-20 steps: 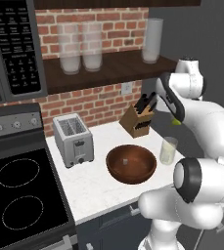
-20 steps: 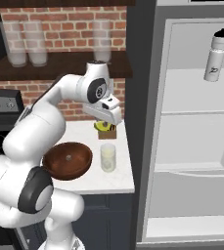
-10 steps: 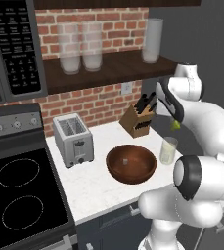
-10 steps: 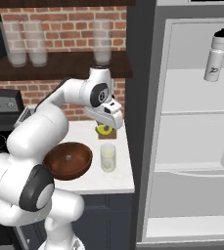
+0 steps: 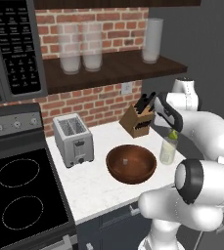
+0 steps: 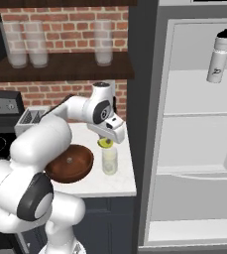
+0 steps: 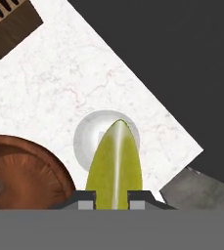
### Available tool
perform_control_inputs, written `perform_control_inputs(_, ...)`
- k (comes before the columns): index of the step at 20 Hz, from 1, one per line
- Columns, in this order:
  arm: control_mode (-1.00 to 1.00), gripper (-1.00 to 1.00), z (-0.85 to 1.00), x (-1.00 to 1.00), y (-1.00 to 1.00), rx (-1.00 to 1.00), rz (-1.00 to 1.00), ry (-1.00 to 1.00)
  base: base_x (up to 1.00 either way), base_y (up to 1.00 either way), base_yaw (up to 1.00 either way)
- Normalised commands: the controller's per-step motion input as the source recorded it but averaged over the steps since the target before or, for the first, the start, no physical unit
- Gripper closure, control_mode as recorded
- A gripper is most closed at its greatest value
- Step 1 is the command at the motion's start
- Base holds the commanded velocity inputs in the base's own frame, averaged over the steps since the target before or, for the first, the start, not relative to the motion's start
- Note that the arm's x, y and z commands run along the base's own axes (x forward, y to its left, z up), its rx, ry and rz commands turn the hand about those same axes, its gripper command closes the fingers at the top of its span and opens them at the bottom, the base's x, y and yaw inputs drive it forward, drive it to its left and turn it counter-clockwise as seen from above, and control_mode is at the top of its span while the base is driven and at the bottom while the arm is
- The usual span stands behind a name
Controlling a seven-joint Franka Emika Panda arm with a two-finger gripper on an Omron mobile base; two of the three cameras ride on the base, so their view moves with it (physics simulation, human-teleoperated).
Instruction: Grab a lemon wedge from the fridge and one ice cube from the ice bowl, and put them in the glass of lemonade.
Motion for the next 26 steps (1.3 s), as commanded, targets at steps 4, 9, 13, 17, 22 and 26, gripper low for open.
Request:
perform_control_inputs(4, -1.0, 1.0, 0.0, 0.05, 0.0, 0.0, 0.0, 0.0, 0.0, 0.0, 0.0)
perform_control_inputs(9, -1.0, 1.0, 0.01, 0.14, 0.0, 0.0, 0.0, 0.0, 0.0, 0.0, 0.0)
perform_control_inputs(13, -1.0, 1.0, 0.1, 0.14, 0.0, 0.0, 0.0, 0.0, 0.0, 0.0, 0.0)
perform_control_inputs(17, -1.0, 1.0, 0.03, 0.27, 0.0, 0.0, 0.0, 0.0, 0.0, 0.0, 0.0)
perform_control_inputs(22, -1.0, 1.0, 0.0, 0.13, 0.0, 0.0, 0.0, 0.0, 0.0, 0.0, 0.0)
perform_control_inputs(26, -1.0, 1.0, -0.06, -0.02, -0.02, 0.0, 0.0, -0.02, 0.0, 0.0, 0.0)
